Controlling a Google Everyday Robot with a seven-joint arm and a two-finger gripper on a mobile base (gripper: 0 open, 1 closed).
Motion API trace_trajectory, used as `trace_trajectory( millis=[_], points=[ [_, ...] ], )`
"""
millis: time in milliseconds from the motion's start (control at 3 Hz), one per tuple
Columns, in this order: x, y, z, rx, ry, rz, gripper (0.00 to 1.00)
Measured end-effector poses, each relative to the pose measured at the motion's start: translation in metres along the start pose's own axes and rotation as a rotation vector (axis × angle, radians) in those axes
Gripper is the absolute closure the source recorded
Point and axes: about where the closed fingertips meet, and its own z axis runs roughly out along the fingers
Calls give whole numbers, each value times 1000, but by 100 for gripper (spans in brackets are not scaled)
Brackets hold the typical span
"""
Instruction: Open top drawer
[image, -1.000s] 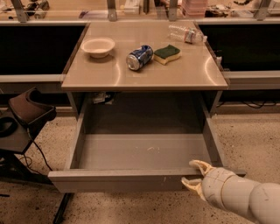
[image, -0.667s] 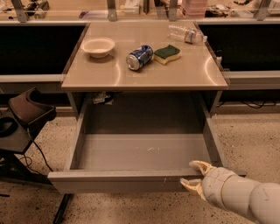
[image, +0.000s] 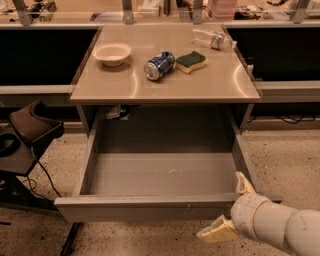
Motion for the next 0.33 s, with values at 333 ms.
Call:
trace_trajectory(
  millis=[333],
  points=[
    [0,0,0,0,0,0,0]
  ],
)
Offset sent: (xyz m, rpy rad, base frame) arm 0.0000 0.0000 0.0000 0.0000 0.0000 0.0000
